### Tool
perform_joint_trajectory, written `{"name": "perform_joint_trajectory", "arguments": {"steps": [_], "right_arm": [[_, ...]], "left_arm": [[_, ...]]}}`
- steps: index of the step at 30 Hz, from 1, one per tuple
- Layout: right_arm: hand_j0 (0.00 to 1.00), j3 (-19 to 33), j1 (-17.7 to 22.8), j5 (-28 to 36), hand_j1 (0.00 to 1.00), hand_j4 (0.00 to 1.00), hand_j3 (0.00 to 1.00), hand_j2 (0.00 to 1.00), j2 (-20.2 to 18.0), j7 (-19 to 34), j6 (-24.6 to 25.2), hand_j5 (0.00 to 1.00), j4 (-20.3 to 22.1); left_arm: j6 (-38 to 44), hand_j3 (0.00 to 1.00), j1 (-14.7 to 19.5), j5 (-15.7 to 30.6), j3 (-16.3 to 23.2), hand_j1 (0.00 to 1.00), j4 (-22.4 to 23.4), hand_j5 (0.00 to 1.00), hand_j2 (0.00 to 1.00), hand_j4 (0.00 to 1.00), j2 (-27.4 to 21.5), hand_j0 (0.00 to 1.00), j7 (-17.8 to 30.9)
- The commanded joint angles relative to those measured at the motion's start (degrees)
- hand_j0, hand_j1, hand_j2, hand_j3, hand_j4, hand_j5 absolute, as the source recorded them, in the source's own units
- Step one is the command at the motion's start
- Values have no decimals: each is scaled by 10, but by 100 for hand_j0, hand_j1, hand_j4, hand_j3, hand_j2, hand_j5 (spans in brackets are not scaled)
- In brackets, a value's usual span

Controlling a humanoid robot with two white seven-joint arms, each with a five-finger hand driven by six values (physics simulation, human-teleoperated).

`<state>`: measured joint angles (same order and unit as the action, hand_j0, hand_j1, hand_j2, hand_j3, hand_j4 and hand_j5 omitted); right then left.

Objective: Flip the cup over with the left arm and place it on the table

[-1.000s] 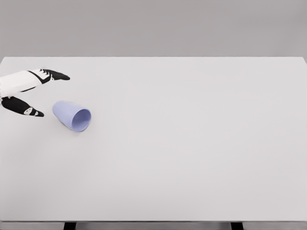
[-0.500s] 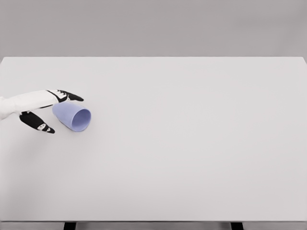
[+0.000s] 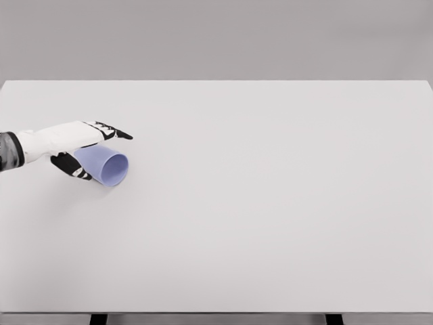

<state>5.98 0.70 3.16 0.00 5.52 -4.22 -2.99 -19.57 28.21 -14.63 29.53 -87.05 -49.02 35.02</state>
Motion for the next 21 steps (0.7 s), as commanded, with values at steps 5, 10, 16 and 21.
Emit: {"name": "perform_joint_trajectory", "arguments": {"steps": [5, 10, 16, 21], "right_arm": [[100, 0, 0, 0, 100, 100, 100, 100, 0, 0, 0, 100, 0], [100, 0, 0, 0, 100, 100, 100, 100, 0, 0, 0, 100, 0], [100, 0, 0, 0, 100, 100, 100, 100, 0, 0, 0, 100, 0], [100, 0, 0, 0, 100, 100, 100, 100, 0, 0, 0, 100, 0]], "left_arm": [[27, 98, -5, -23, 2, 98, -18, 98, 98, 98, 11, 98, 0], [29, 98, -6, -23, 3, 98, -17, 98, 98, 98, 7, 98, 0], [29, 98, -8, -22, 4, 98, -17, 98, 98, 98, 1, 98, 0], [29, 98, -11, -34, 6, 98, -8, 98, 98, 98, -2, 98, 0]]}}
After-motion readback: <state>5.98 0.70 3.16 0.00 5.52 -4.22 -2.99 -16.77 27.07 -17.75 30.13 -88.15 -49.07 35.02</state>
